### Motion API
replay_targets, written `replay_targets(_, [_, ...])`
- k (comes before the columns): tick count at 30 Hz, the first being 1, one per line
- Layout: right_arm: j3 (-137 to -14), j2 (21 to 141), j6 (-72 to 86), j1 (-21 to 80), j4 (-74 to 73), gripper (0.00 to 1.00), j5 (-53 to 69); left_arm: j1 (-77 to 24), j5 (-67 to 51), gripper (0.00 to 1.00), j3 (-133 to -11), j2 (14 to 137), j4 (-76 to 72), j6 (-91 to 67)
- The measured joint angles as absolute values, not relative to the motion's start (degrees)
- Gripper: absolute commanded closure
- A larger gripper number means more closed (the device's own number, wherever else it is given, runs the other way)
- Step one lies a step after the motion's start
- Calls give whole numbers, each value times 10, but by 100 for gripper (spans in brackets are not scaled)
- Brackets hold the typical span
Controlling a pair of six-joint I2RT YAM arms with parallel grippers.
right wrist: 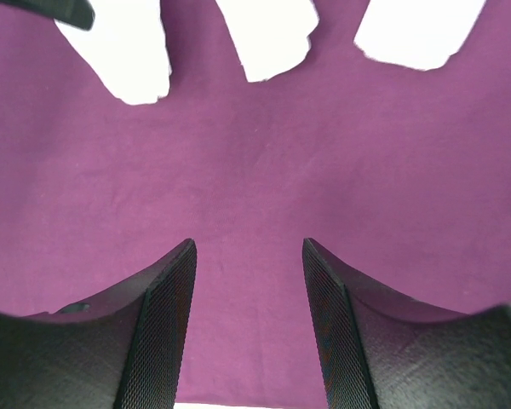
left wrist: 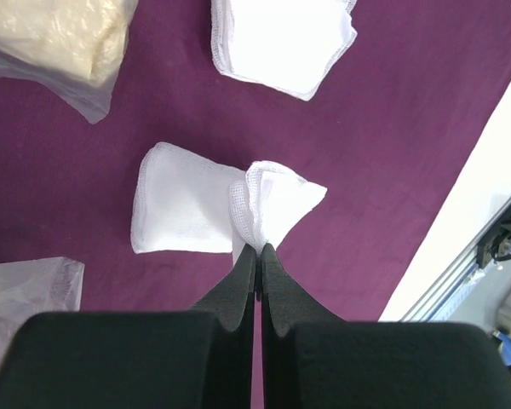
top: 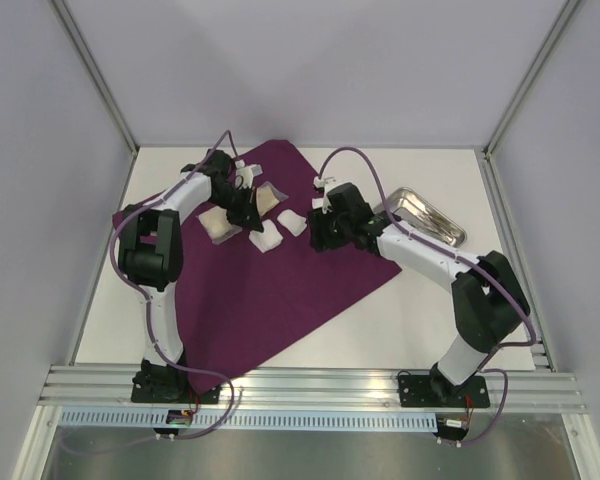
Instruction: Prepare the surgical pack
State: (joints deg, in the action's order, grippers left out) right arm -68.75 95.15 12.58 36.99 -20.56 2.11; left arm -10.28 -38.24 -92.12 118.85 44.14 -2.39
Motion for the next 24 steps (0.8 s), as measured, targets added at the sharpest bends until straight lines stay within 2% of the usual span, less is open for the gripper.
replay_targets(10, [-714, 992, 130, 370, -201, 42, 62, -89, -353, 100, -929, 1197, 446, -20])
replay_targets(15, [-729, 1018, 144, 370, -182, 37, 77, -84, -345, 100, -948, 1232, 447, -16])
replay_targets(24, [-896, 1183, 205, 370, -144, 40, 142, -84, -342, 100, -950, 1255, 447, -15])
